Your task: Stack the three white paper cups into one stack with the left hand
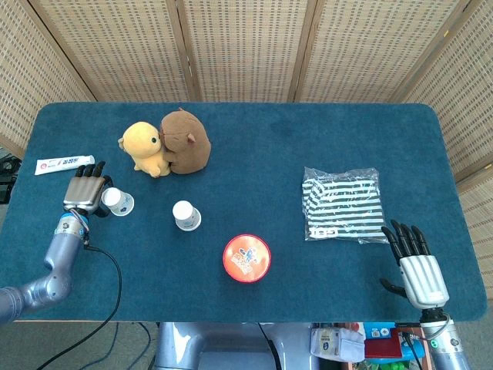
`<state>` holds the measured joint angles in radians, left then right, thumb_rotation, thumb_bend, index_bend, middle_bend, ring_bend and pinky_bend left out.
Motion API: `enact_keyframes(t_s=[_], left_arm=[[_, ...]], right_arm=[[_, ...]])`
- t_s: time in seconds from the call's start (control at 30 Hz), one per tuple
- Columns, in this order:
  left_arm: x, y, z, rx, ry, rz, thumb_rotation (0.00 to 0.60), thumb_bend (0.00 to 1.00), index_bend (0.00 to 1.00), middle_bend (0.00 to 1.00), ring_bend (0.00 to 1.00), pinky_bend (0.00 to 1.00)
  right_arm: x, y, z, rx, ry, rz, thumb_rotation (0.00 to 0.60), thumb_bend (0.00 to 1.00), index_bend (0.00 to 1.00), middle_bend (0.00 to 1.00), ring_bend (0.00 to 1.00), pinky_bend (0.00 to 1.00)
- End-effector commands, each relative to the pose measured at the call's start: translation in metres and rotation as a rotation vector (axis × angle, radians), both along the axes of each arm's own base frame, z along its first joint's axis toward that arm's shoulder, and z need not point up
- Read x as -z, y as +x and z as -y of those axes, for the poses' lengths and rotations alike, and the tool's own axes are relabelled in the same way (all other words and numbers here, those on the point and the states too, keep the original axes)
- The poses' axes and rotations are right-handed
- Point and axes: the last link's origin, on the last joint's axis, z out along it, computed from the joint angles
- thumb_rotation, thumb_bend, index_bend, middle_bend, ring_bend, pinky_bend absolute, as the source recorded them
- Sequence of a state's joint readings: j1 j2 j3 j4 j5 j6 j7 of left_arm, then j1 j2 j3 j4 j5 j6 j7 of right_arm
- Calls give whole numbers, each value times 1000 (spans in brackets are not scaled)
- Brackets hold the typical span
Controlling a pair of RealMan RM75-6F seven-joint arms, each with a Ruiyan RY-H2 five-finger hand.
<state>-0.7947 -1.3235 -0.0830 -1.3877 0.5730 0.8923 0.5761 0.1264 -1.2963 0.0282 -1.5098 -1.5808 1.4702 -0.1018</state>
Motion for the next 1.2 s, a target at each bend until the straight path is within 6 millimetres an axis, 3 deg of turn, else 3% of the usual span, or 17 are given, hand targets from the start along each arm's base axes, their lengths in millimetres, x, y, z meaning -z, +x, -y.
enact_keyframes(t_s=[0.03, 0.33, 0.5, 0.87, 1.2], left_arm=[[1, -1, 0, -2, -2, -4, 600, 242, 387, 0, 0, 0], [-1, -1, 0, -3, 10, 8, 600, 242, 418, 0, 0, 0], [-9, 10, 3, 19, 18, 56, 600, 242, 418, 0, 0, 0], [-49, 79, 20, 157, -10, 147, 600, 242, 418, 0, 0, 0], [-55, 120, 27, 204, -19, 206, 600, 242, 418, 0, 0, 0]], right_arm=[[0, 0, 0, 0, -1, 0, 600, 0, 0, 0, 0, 0], [0, 0, 0, -1, 1, -1, 600, 0, 0, 0, 0, 0], [0, 0, 0, 1, -1, -1, 600, 0, 0, 0, 0, 0], [1, 2, -1, -4, 3, -3, 600, 0, 0, 0, 0, 0], [0, 1, -1, -1, 0, 4, 600, 0, 0, 0, 0, 0]])
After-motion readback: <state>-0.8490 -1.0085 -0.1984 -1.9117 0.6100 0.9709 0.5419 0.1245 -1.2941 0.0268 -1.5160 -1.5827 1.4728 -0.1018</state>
